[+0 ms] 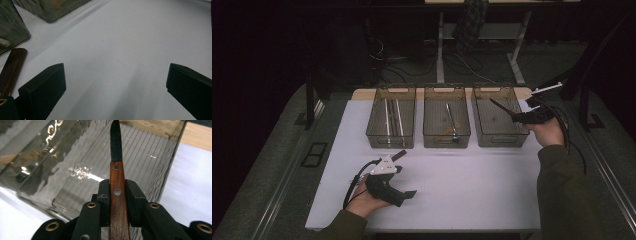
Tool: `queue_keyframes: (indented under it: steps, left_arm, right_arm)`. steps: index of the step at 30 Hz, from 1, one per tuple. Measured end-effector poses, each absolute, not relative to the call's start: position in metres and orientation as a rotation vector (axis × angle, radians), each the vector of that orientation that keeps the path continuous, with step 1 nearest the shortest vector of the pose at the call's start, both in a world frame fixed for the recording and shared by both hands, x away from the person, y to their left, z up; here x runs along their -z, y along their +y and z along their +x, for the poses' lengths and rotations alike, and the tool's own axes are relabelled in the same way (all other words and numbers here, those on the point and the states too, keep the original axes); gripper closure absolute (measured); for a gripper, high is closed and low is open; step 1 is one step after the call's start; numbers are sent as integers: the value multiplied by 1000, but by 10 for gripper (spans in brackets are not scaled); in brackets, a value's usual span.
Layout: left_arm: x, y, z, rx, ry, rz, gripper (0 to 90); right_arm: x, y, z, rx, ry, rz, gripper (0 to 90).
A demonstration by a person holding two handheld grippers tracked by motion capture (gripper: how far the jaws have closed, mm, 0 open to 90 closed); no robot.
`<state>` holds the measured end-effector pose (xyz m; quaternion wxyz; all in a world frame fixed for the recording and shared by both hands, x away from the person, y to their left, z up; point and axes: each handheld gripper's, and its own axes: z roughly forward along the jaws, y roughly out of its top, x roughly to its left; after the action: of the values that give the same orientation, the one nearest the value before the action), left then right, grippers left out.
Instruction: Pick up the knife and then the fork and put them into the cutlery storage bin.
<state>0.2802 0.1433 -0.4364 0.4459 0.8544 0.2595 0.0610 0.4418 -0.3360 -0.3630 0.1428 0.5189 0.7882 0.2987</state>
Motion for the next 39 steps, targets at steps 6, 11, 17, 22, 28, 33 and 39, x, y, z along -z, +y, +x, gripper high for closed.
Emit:
queue_keyframes:
  steps: [6, 11, 17, 22, 28, 33, 39]
  left_arm:
    - [437, 142, 280, -144, 637, 2126, 18]
    - [437, 142, 280, -138, 633, 2125, 20]
    - [437, 142, 279, -130, 625, 2133, 20]
    - [437, 142, 279, -127, 625, 2134, 21]
    - [437, 142, 279, -129, 624, 2133, 21]
    - [437, 142, 280, -131, 626, 2133, 21]
    - [437, 143, 280, -135, 627, 2133, 21]
  right_arm:
    - [375, -323, 454, -822, 2311, 1502, 750]
    - [385, -314, 462, -778, 2337, 1510, 749]
    - [393, -306, 466, -744, 2364, 1507, 748]
    - [392, -304, 465, -765, 2361, 1493, 701]
    - [382, -313, 460, -875, 2281, 1514, 567]
    - [373, -319, 447, -948, 2263, 1487, 472]
    - [364, -324, 422, -1089, 2233, 1436, 367]
